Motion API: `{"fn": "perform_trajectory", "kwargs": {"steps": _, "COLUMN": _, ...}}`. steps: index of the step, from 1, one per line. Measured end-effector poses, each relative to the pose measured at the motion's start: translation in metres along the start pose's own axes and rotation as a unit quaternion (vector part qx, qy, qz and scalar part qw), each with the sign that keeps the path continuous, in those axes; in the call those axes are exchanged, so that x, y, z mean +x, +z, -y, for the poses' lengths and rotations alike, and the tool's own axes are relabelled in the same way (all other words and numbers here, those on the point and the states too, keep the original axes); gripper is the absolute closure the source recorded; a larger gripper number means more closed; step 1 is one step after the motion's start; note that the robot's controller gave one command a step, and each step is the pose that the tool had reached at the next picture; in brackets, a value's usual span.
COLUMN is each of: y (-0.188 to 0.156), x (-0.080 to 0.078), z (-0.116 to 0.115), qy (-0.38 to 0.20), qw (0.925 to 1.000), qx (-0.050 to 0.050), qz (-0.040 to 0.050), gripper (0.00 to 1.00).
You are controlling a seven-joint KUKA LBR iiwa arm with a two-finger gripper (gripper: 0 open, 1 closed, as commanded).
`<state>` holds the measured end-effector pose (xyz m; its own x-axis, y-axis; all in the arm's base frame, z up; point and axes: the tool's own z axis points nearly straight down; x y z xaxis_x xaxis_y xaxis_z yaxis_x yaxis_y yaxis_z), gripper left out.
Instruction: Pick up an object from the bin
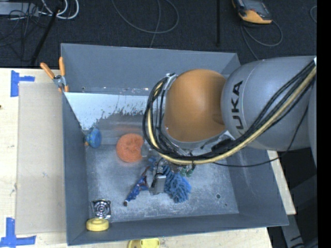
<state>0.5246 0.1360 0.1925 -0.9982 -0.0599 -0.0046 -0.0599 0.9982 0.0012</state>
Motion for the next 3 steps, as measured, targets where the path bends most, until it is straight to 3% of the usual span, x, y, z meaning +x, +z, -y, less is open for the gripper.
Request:
{"fn": "perform_trajectory", "kwargs": {"steps": 1, "y": 0.053, "x": 0.018, "z": 0.028, "qy": -0.02, "qw": 0.9998, "qx": 0.001, "qz": -0.0026, "gripper": 0.0}}
{"fn": "perform_trajectory", "kwargs": {"steps": 2, "y": 0.071, "x": 0.011, "z": 0.035, "qy": -0.081, "qw": 0.9967, "qx": 0.001, "qz": -0.003, "gripper": 0.0}}
{"fn": "perform_trajectory", "kwargs": {"steps": 3, "y": 0.107, "x": 0.019, "z": 0.027, "qy": -0.116, "qw": 0.9932, "qx": 0.0, "qz": -0.0013, "gripper": 0.0}}
